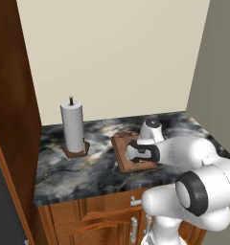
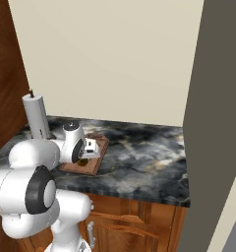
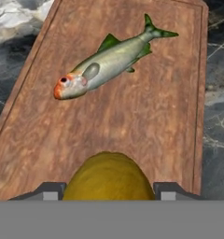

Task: Retrieve a lemon from the fridge and place it on the cutting board with the fish.

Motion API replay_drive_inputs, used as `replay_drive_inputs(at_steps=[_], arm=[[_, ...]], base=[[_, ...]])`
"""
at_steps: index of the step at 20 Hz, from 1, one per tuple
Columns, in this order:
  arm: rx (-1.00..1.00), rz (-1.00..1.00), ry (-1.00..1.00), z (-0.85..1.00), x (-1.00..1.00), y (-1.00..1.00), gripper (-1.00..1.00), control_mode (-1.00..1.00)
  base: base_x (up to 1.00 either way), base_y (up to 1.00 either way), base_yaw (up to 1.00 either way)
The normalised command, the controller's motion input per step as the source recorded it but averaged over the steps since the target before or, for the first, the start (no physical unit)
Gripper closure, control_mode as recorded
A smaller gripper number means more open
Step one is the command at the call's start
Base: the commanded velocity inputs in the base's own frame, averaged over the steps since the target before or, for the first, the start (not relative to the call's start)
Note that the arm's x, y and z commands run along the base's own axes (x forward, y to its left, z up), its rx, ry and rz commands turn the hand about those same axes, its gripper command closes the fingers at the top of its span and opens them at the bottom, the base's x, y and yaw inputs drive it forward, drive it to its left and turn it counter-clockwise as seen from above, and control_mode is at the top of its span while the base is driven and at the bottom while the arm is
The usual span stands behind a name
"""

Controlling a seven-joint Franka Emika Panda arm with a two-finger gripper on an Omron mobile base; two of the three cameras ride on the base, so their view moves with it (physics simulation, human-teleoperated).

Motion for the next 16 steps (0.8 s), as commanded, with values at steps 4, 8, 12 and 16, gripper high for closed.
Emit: replay_drive_inputs(at_steps=[4,8,12,16], arm=[[0.0,0.0,0.0,-0.14,0.1,0.04,1.0,-1.0],[0.0,0.0,0.0,-0.09,0.09,0.0,1.0,-1.0],[0.0,0.0,0.0,-0.05,0.04,0.0,-1.0,-1.0],[0.0,0.0,0.0,0.0,0.0,0.0,-1.0,-1.0]], base=[[0.0,0.0,0.0],[0.0,0.0,0.0],[0.0,0.0,0.0],[0.0,0.0,0.0]])
